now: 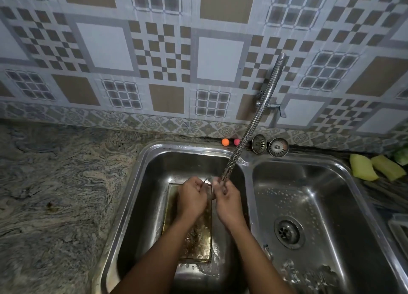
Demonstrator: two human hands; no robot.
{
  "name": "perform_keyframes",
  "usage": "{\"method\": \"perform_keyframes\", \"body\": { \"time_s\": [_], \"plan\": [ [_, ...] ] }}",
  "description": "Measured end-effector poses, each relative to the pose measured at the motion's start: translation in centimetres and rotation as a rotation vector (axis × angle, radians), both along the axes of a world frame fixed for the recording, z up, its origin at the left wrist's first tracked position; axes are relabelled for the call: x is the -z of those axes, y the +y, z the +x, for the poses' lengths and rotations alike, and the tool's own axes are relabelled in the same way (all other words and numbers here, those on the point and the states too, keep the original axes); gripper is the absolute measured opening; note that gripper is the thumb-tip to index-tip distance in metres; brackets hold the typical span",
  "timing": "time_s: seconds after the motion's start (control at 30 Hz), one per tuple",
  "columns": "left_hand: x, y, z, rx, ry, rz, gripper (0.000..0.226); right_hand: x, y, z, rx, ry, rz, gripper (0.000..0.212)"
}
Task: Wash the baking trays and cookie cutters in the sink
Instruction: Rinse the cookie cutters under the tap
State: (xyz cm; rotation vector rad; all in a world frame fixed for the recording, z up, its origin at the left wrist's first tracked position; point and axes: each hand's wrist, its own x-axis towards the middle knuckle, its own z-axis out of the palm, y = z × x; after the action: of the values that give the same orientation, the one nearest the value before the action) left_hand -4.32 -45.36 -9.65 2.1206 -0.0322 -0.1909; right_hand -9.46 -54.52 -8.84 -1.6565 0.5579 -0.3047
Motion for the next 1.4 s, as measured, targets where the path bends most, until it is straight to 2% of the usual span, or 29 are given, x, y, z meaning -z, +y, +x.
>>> {"method": "perform_keyframes", "body": {
  "time_s": [0.1, 0.23, 0.4, 0.5, 0.6, 0.67, 0.73, 0.83, 0.97, 1.07, 1.23, 1.33, 1.4],
  "plan": [
    [-0.2, 0.1, -0.6, 0.144, -0.075, 0.058, 0.004, 1.1, -0.4, 0.7, 0.125, 0.054, -0.107, 0.029],
    [-0.6, -0.1, -1.5, 0.171, -0.301, 0.019, 0.010, 1.5, -0.6, 0.8, 0.181, 0.132, -0.162, 0.031],
    [-0.1, 0.0, -1.0, 0.159, -0.221, 0.188, 0.006, 1.1, -0.2, 0.0, 0.087, -0.014, -0.084, 0.027],
    [0.2, -0.5, -1.5, 0.210, -0.264, 0.204, 0.002, 1.0, -0.8, 0.5, 0.195, -0.002, -0.108, 0.037],
    [0.4, -0.5, -1.5, 0.217, -0.266, 0.163, 0.010, 1.1, -1.6, 1.2, 0.185, 0.050, -0.046, 0.039],
    [0.1, -0.3, -1.0, 0.161, -0.192, 0.193, 0.022, 1.3, -1.1, 0.9, 0.100, 0.025, -0.003, 0.036],
    [-0.4, -0.3, -0.5, 0.092, -0.034, 0.198, 0.030, 1.4, -0.5, 0.2, 0.019, -0.011, -0.022, 0.027],
    [-0.1, -0.5, -0.4, 0.103, 0.167, 0.160, 0.042, 0.9, 0.0, -0.2, 0.045, -0.047, 0.018, 0.016],
    [-0.7, -0.8, -0.7, -0.024, 0.420, -0.240, 0.043, 0.1, 0.5, 0.0, 0.041, -0.040, 0.137, 0.021],
    [-1.1, -0.7, -0.7, 0.045, 0.467, -0.302, 0.041, 0.2, 0.0, 0.3, 0.112, -0.034, 0.120, 0.031],
    [-0.5, -0.1, -0.6, 0.030, 0.351, -0.412, 0.019, 0.3, -1.3, 1.2, 0.200, 0.133, 0.273, 0.048],
    [-0.7, -0.4, -0.6, 0.073, 0.185, -0.340, 0.008, 0.6, -1.7, 1.4, 0.183, 0.177, 0.339, 0.035],
    [-0.4, -0.7, -0.6, -0.020, 0.127, -0.243, 0.018, 0.9, -1.3, 1.3, 0.125, 0.124, 0.187, 0.018]
  ]
}}
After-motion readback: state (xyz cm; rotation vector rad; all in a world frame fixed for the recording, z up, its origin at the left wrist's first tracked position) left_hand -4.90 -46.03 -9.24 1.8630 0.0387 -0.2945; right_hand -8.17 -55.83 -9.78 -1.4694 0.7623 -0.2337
